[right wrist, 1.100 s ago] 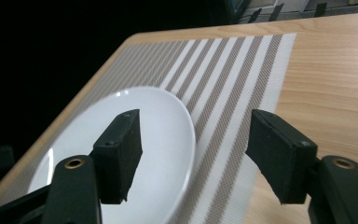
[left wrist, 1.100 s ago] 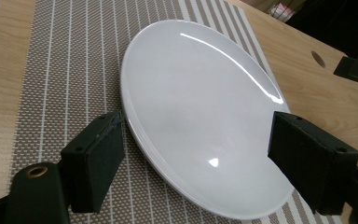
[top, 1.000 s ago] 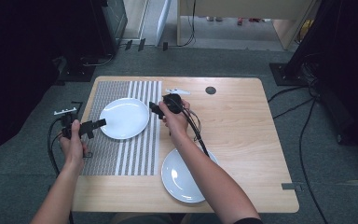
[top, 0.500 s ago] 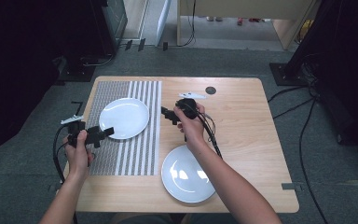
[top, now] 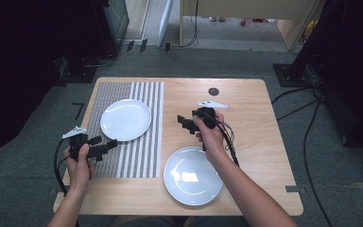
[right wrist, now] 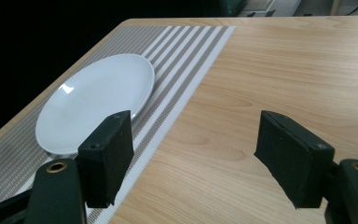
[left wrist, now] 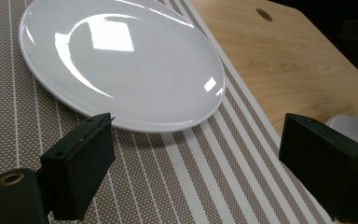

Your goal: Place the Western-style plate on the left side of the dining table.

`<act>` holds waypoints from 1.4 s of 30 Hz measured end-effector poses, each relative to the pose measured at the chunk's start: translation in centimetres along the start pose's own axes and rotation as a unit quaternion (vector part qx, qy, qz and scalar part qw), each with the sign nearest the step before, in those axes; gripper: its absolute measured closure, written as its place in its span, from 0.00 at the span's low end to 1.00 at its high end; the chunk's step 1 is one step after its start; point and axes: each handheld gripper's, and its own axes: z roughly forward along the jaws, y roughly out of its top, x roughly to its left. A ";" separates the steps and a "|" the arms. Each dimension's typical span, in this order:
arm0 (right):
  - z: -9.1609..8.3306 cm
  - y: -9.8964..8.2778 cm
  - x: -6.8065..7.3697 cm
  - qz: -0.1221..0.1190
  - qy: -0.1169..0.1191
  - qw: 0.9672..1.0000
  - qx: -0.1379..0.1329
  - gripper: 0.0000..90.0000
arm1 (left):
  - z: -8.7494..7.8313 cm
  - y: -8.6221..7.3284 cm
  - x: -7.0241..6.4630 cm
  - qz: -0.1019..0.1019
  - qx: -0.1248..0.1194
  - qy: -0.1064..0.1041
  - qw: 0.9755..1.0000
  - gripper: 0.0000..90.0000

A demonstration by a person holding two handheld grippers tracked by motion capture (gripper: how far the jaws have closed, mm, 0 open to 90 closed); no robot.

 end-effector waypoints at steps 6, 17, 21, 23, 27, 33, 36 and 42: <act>-1.6 -0.8 -1.2 -0.002 -0.011 1.000 0.001 0.31 | -1.0 -1.2 -0.6 0.006 -0.006 -0.002 1.000 0.11; -4.5 -2.7 -3.2 -0.002 -0.022 1.000 -0.006 0.30 | -3.2 -4.0 -0.4 0.015 -0.012 0.016 1.000 0.11; -5.6 -3.4 -3.9 0.002 -0.029 1.000 -0.009 0.30 | -3.9 -5.3 0.1 0.016 -0.011 0.028 0.999 0.11; -6.2 -3.7 -4.3 0.002 -0.032 0.999 -0.011 0.30 | -4.2 -5.9 0.3 0.015 -0.010 0.033 0.999 0.11; -7.3 -4.4 -5.0 0.000 -0.042 0.999 -0.014 0.30 | -4.7 -7.0 0.8 0.015 -0.005 0.043 0.999 0.11; -8.7 -5.3 -6.1 0.001 -0.056 0.998 -0.019 0.30 | -5.6 -8.3 1.4 0.023 0.004 0.056 0.998 0.11; -9.5 -5.9 -6.7 0.001 -0.062 0.998 -0.018 0.29 | -6.1 -8.7 1.7 0.030 0.006 0.069 0.997 0.11; -10.9 -7.2 -8.0 0.004 -0.076 0.997 -0.013 0.29 | -6.6 -9.3 2.0 0.029 0.008 0.079 0.996 0.11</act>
